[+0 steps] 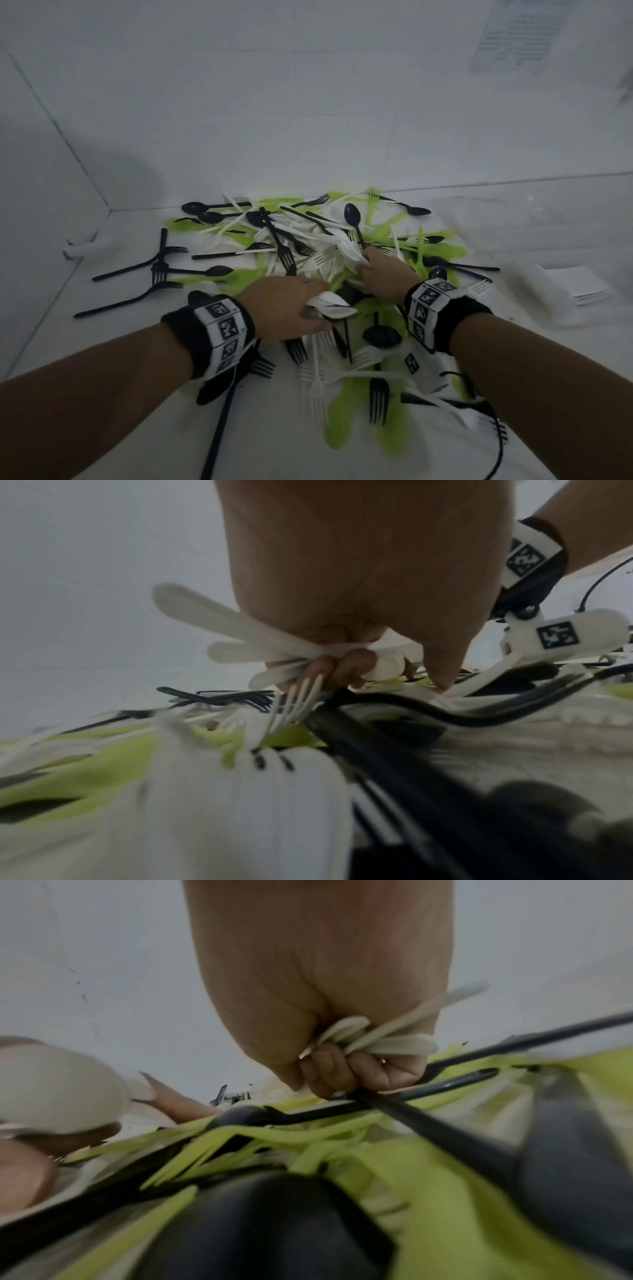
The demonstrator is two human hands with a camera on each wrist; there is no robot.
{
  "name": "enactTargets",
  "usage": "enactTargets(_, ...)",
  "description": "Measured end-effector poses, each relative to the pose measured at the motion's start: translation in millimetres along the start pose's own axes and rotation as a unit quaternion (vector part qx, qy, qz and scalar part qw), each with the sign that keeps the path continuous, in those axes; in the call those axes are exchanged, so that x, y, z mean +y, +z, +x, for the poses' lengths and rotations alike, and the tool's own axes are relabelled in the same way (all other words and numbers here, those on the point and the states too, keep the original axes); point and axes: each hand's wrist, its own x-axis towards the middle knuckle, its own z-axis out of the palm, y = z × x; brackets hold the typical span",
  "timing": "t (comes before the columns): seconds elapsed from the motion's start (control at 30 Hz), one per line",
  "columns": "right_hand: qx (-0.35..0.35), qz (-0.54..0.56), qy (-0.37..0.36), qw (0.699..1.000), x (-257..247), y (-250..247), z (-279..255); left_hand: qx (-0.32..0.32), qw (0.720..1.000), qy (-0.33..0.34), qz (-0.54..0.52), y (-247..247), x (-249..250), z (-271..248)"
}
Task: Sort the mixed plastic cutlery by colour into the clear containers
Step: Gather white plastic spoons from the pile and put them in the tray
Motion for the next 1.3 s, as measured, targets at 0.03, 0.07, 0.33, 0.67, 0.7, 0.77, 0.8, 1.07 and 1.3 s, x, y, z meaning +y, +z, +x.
enactTargets(0.03,0.001,0.001,0.003,1.000,4.6,0.0,0.7,-0.010,1.000,-0.020,-0.006,-2.3,-5.7,-2.7)
enactTargets(0.07,0.005,0.005,0.006,1.000,9.4,-0.8,1.8,-0.016,0.999,-0.037,-0.015,-5.0,-12.7,-6.1)
enactTargets(0.33,-0.010,0.023,0.021,0.999,23.4,-9.2,15.3,0.041,0.995,-0.068,-0.066,-20.2,-35.6,-7.7)
enactTargets(0.67,-0.028,0.028,0.017,0.999,29.8,-8.8,25.5,0.022,0.996,-0.082,-0.015,-32.3,-8.3,67.3)
enactTargets(0.7,-0.031,0.025,0.016,0.999,30.4,-9.2,26.0,0.008,0.997,-0.075,-0.020,-30.3,-7.2,65.9)
enactTargets(0.77,-0.031,0.031,0.013,0.999,30.9,-9.7,28.0,0.006,0.998,-0.063,-0.022,-22.8,-11.0,59.3)
enactTargets(0.8,-0.029,0.036,0.014,0.999,31.2,-9.8,29.2,0.004,0.998,-0.057,-0.025,-19.8,-15.7,55.3)
enactTargets(1.07,0.014,0.078,-0.011,0.997,26.2,-14.5,40.5,0.086,0.994,-0.069,-0.023,-29.7,-36.0,45.6)
enactTargets(1.3,0.037,0.122,-0.034,0.991,-1.1,-26.8,49.6,0.019,0.994,-0.107,0.021,-32.4,-51.0,41.8)
